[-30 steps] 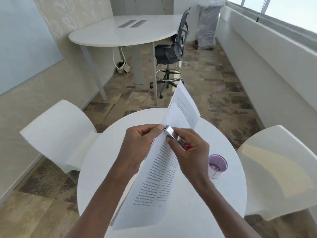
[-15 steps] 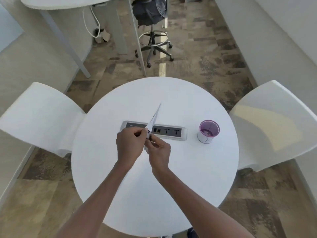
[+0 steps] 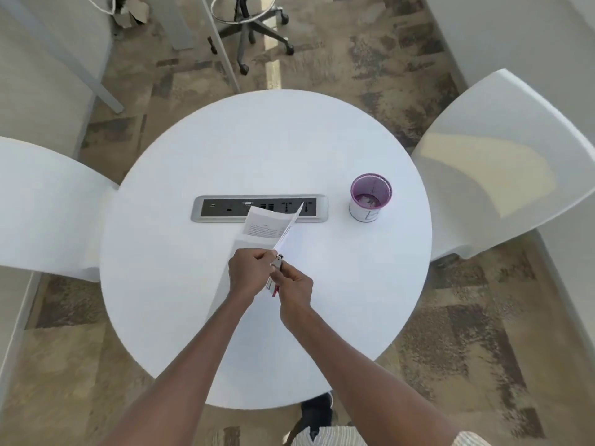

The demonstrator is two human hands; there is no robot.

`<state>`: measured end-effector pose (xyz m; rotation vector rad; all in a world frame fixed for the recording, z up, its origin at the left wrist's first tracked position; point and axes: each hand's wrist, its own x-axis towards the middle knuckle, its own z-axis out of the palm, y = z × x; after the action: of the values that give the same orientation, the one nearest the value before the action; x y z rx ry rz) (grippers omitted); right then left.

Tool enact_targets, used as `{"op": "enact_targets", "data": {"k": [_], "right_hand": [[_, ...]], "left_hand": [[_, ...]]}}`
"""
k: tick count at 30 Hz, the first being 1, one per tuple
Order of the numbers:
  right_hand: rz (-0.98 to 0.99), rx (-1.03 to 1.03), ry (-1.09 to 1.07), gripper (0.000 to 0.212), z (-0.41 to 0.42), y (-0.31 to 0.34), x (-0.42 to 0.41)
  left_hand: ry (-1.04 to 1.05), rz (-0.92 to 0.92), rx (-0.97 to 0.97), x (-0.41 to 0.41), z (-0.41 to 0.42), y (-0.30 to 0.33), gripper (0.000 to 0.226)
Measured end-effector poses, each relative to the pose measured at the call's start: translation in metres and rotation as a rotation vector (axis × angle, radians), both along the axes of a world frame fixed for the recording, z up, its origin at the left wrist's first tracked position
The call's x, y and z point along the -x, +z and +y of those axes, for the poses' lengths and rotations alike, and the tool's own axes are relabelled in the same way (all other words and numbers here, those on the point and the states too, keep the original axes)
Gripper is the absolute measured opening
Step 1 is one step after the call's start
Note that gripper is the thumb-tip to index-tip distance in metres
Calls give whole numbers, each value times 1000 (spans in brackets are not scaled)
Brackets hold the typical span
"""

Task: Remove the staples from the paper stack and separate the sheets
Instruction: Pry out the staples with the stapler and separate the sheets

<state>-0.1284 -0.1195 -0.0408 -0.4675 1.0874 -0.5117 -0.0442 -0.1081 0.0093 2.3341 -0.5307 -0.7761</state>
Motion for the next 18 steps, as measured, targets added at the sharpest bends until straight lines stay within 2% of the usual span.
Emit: {"op": "enact_targets", "data": {"k": [6, 18], "right_hand": [[-6, -93, -48, 23, -3, -22, 6], [73, -214, -56, 26, 13, -51, 2]], "left_hand": [[62, 175, 8, -2, -4, -20, 12], [-127, -100, -130, 12, 3, -55, 17]]}}
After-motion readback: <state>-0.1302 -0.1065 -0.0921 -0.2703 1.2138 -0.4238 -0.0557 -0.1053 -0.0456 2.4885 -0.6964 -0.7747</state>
